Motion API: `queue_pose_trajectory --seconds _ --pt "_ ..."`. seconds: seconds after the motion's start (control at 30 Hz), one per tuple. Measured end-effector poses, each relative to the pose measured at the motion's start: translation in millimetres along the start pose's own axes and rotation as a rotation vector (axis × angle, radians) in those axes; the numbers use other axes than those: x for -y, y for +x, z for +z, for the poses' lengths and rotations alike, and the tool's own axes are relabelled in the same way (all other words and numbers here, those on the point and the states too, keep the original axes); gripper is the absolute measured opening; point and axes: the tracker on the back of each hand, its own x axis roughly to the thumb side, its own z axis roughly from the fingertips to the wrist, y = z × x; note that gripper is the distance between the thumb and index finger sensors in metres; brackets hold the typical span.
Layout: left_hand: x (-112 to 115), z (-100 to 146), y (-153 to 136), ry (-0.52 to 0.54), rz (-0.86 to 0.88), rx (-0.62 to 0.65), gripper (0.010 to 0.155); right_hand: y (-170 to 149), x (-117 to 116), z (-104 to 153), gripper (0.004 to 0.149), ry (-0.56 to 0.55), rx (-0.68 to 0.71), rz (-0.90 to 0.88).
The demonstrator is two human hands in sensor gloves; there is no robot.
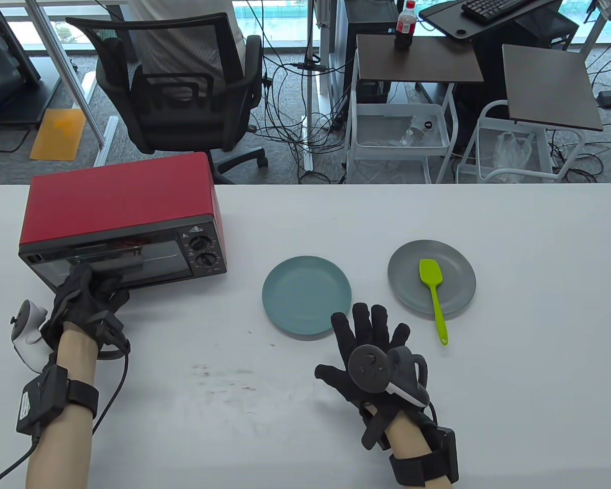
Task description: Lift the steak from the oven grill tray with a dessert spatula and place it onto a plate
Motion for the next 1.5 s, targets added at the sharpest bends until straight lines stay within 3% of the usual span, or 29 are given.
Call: queue_pose_trajectory --seconds 0.27,0.7,1.5 --pt "-5.1 12.6 -11.9 0.054 0.017 0.03 0.066 -0.1 -1.7 -0.4 0.095 0.0 0.009 -0.006" --pt "-17.2 31.4 -39.1 0.045 0.019 0.018 0.069 4.2 -4.9 0.3 0.095 0.01 0.032 -0.014" --pt "-36.9 56.8 -72.8 0.15 -0.066 -0.086 0.069 7.8 -6.8 1.4 0.094 0.013 0.058 -0.025"
